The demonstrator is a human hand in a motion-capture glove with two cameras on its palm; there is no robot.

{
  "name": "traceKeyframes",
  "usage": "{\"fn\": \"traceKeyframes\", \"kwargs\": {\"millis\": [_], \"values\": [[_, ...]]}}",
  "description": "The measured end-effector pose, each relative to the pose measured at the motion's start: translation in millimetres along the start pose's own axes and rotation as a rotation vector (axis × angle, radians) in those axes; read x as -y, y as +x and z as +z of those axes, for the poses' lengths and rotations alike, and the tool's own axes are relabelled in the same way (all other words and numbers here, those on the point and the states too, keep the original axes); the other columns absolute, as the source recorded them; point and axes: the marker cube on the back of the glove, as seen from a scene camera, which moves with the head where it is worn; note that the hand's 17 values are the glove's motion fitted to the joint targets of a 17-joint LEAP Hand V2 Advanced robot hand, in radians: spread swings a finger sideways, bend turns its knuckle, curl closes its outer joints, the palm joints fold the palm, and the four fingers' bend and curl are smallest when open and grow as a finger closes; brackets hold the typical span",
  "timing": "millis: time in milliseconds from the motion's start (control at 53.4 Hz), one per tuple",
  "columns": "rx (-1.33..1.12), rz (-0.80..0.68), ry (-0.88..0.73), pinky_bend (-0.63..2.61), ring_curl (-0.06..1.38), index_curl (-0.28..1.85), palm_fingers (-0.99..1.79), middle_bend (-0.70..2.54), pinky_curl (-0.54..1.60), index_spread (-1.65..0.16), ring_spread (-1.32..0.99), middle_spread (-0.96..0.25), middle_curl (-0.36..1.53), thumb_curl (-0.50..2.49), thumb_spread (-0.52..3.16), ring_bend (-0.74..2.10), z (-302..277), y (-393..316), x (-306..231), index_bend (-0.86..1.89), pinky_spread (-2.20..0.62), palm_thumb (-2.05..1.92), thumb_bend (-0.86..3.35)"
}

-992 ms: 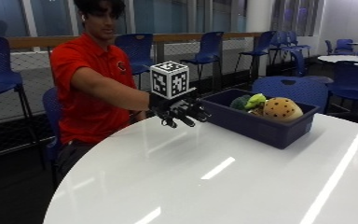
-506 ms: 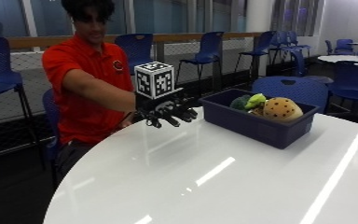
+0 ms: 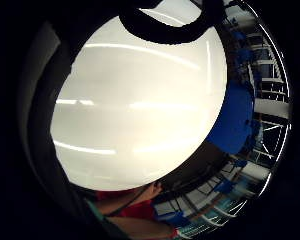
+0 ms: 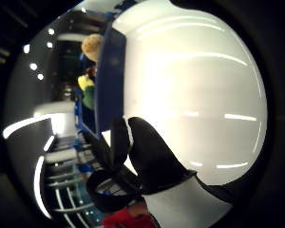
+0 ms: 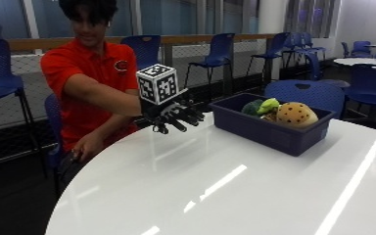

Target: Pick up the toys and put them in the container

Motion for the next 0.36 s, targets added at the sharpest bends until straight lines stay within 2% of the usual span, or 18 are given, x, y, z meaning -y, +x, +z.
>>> {"fn": "traceKeyframes", "kwargs": {"millis": [356], "values": [[0.001, 0.017, -0.009, 0.62, 0.20, 0.29, -0.18, 0.13, 0.34, -0.31, -0.03, -0.06, 0.22, 0.17, 1.11, 0.16, 5.0, 5.7, 1.2, 0.16, 0.07, -0.09, -0.07]]}}
